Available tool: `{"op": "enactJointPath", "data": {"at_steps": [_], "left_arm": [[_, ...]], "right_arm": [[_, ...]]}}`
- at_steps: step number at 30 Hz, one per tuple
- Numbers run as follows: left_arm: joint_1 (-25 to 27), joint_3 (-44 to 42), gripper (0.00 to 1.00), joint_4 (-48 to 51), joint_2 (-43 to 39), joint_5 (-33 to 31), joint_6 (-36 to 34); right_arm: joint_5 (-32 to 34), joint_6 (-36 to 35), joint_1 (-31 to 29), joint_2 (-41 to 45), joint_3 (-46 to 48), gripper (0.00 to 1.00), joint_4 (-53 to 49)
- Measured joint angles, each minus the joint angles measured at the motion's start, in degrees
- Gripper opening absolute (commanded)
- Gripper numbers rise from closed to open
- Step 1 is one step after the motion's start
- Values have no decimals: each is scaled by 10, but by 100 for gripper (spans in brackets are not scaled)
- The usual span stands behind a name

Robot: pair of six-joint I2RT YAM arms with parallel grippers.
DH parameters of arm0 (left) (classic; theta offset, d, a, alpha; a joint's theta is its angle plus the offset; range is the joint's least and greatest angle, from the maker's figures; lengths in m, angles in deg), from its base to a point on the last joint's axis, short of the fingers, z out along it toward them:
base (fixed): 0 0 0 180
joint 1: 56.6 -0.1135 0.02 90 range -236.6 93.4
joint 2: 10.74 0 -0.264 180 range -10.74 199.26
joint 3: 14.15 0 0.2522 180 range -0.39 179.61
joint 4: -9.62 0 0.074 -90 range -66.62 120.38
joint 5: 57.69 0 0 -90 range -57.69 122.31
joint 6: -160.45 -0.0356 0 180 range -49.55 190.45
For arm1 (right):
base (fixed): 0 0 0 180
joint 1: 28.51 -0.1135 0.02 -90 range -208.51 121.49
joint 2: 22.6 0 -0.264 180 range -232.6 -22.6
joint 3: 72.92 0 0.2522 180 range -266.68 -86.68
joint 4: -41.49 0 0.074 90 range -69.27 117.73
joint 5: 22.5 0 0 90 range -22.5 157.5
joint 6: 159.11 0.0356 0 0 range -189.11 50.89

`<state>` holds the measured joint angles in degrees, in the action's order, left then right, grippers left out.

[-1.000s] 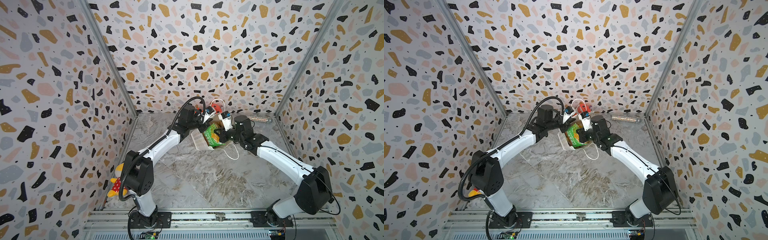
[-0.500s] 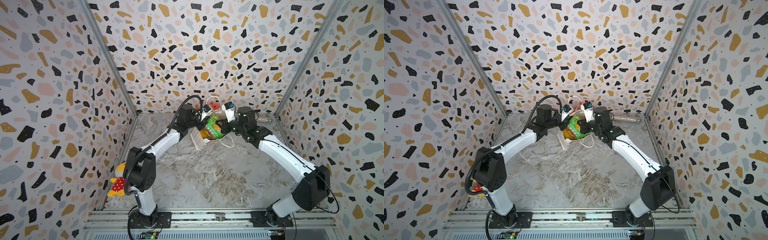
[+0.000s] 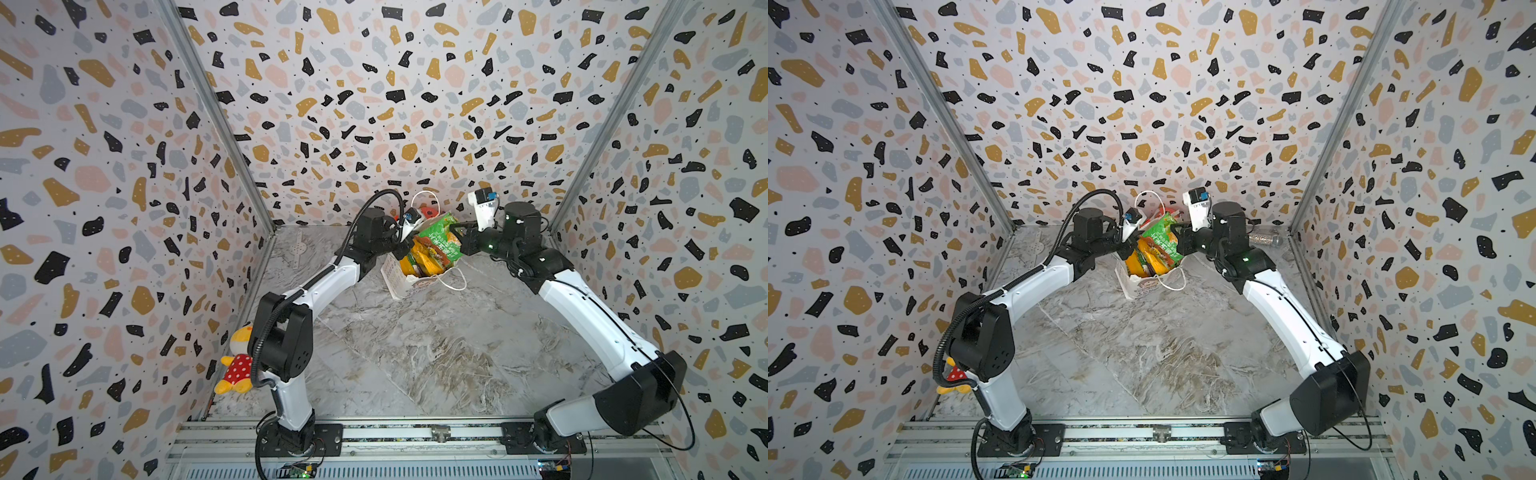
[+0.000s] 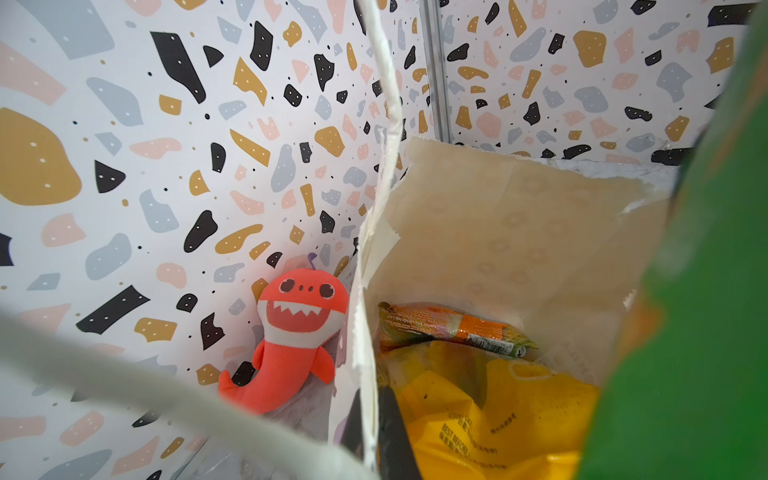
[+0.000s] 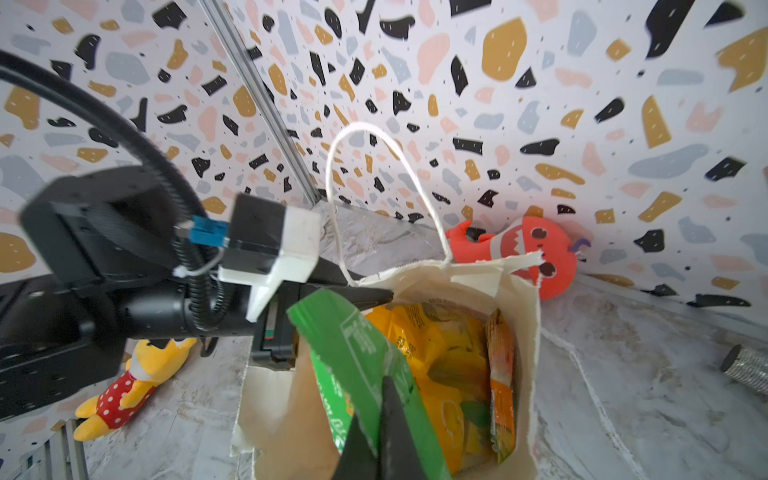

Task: Take the snacks out of the paper bag
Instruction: 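Lift the green chip bag out of the paper bag with the right gripper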

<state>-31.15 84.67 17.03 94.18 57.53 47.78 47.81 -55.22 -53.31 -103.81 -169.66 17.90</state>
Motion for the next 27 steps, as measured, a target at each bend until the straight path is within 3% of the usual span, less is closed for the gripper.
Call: {"op": "enactJointPath", "data": {"at_steps": [7,11,15,21,27], "left_arm": [[0,0,0,0,0,1,0],[0,-1,0,0,0,3,0],[0,-5,0,-6,0,3,0],[0,-11,0,-14,-1,3,0],[0,-13,0,-17,-1,5,0]], "right_arm": [[0,6,25,66,-17,0,35],[-1,28,74,105,7,0,66],[-5,74,165,143,64,0,102],[-29,169,309,126,175,0,181],[-25,285,368,66,316,0,265]]}}
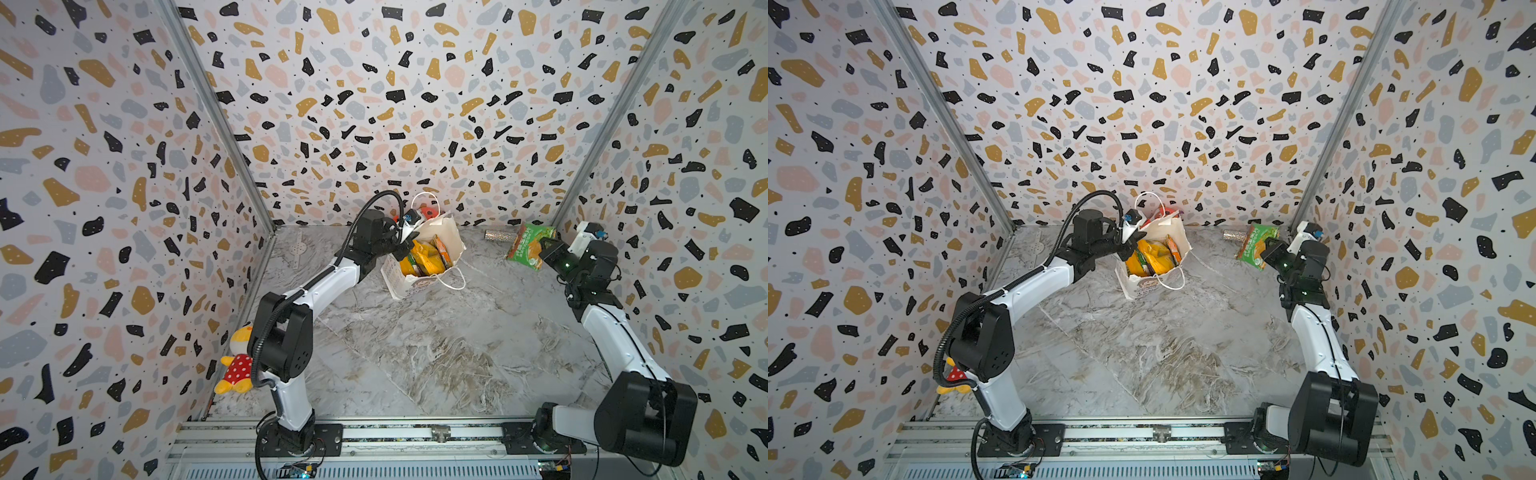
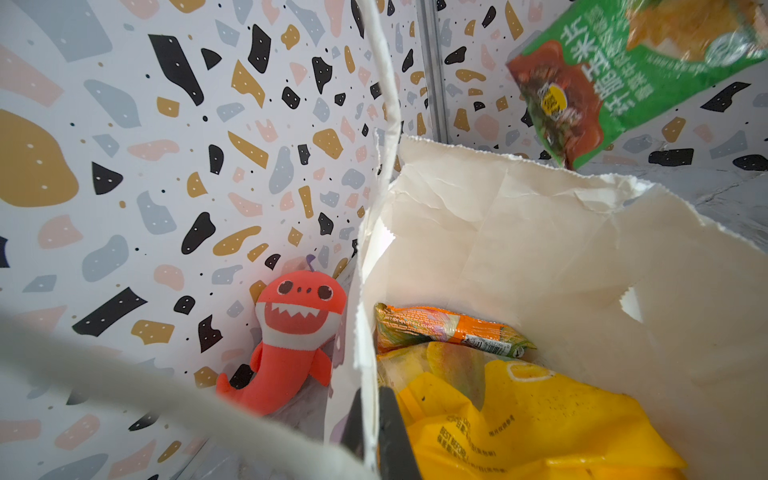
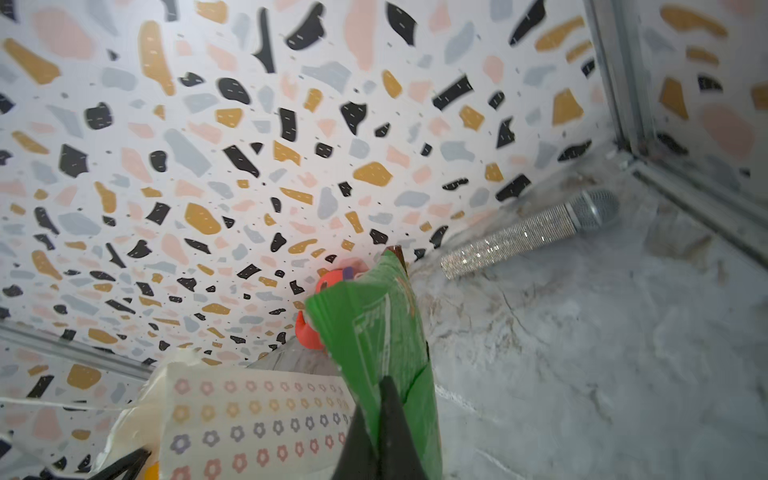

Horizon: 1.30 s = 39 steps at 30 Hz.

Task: Take the snacks out of the paper bag
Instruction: 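Lift the green chip bag out of the paper bag with the right gripper, then lower the green chip bag onto the table beside the paper bag, release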

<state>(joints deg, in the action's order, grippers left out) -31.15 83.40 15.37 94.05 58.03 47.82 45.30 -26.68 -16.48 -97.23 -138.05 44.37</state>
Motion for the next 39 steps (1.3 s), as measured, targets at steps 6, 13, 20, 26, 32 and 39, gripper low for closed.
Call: {"op": "enactJointPath", "data": {"at_steps": [6,13,20,26,32,39], "left_arm": [[0,-5,0,-8,0,8,4],[0,-8,0,-12,0,12,10],[0,-11,0,-16,0,14,10],[0,-12,0,-18,0,14,10],[0,-12,0,-18,0,14,10],[0,-18,0,-22,-5,14,10]], "right_arm": [[2,130,35,-42,85,0,123],[42,255,21,-76,151,0,225],[106,363,3,-103,207,0,276],[171,436,-20,-124,224,0,298],[222,493,-52,-154,234,0,318],[273,520,-76,-156,240,17,307]]}}
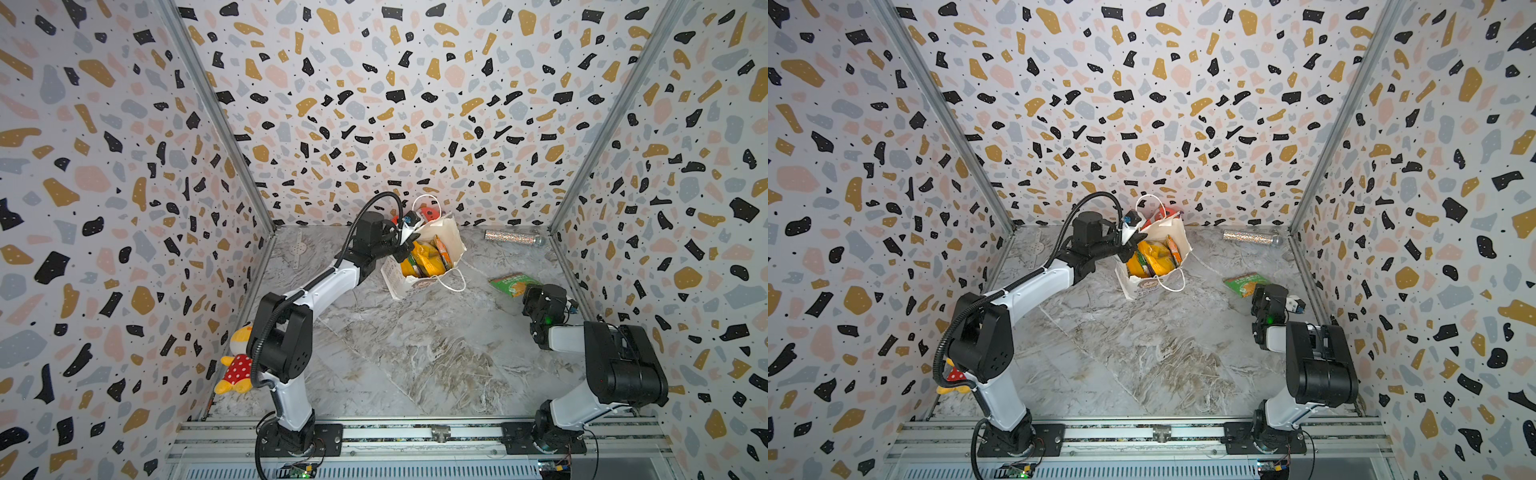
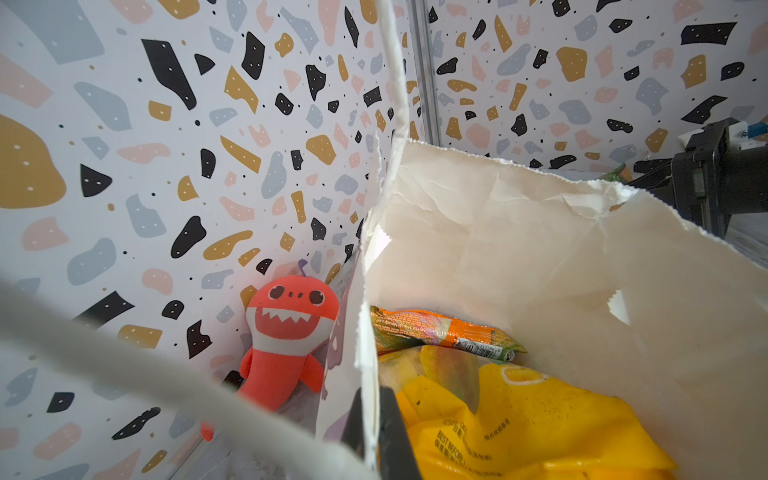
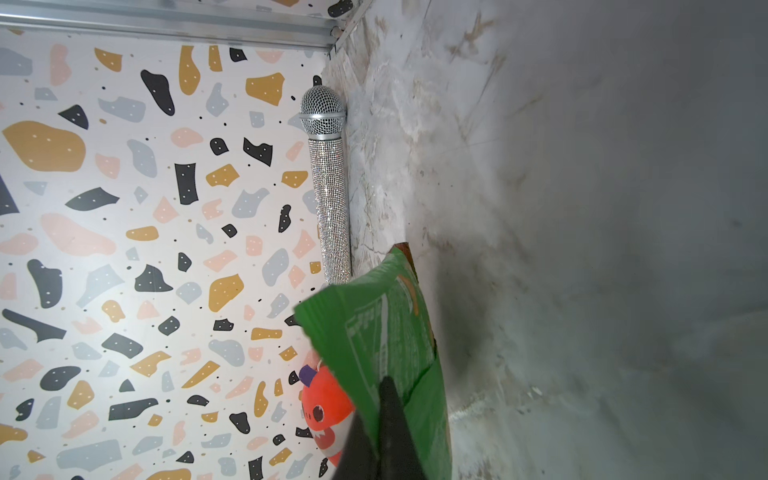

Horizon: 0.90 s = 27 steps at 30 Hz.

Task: Take the snacks out of the paper bag
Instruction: 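Lower the green chip bag onto the table beside the paper bag, release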

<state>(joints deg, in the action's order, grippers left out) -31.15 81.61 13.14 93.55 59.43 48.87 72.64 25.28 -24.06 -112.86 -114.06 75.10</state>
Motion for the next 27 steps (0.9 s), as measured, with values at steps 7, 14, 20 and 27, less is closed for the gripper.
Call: {"op": "enactJointPath", "data": {"at_steps": [7,14,20,27], "left_arm": [[0,0,0,0,0,0,2],[0,0,0,0,0,0,2],[0,0,0,0,0,0,3],[0,-5,0,-2,-3,1,4]], "right_arm": [[-8,-6,-1,0,1,40,8],[-45,-26,-3,-2,5,52,10],[-79,-88,-2,-2,-4,53,-17],[-131,-131,1,-31,-31,51,-28]]}}
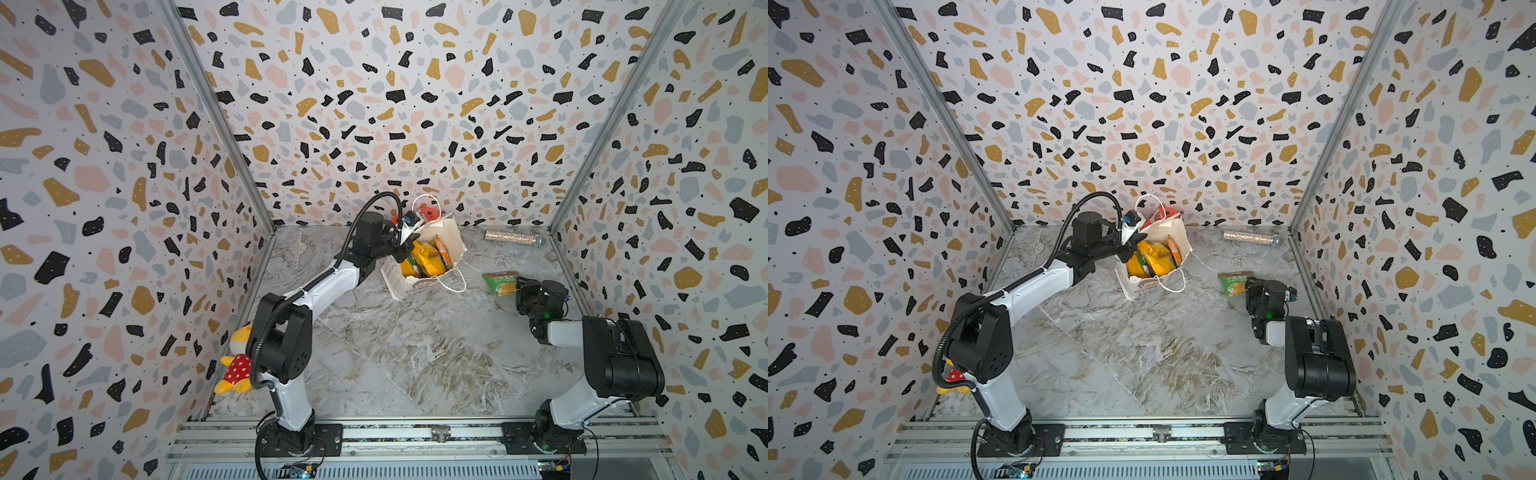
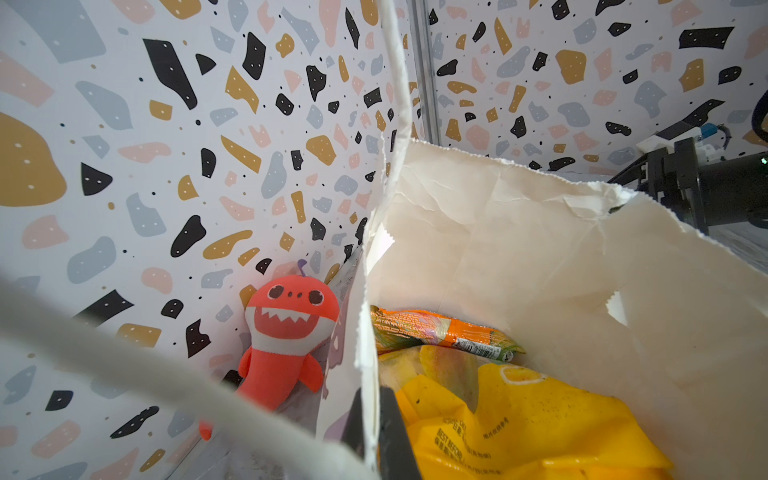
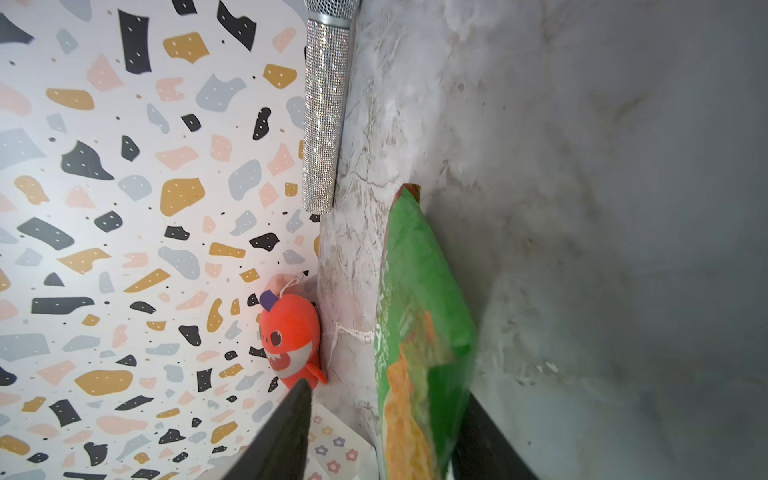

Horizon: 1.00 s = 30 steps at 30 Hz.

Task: Take the snacks out of the paper bag
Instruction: 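Lower the green chip bag onto the table beside the paper bag, release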

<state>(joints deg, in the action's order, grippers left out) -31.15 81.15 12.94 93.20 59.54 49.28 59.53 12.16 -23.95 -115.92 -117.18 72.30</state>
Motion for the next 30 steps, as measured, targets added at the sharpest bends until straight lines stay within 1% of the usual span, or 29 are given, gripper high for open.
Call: {"op": "enactJointPath", "data": {"at_steps": [1,5,8,11,14,16,22,30], "left_arm": [[0,-2,0,0,-1,1,0],[0,-2,0,0,-2,4,0],[0,-2,0,0,-2,5,0],[0,-2,0,0,-2,7,1],[0,-2,0,0,-2,8,3],[0,-2,0,0,-2,8,4],[0,-2,0,0,-2,8,5],[0,-2,0,0,-2,8,6]], "right_arm": [[-6,-2,0,-8,-1,50,0],[-23,-6,1,-35,-2,39,-5],[-28,-4,1,-42,-2,33,-3],[-30,1,1,-49,-2,21,4],[-30,12,1,-58,-2,12,14],[-30,19,1,-63,-2,8,22],[-29,44,5,-73,-2,2,47],[-23,70,40,-74,-3,2,72]]}}
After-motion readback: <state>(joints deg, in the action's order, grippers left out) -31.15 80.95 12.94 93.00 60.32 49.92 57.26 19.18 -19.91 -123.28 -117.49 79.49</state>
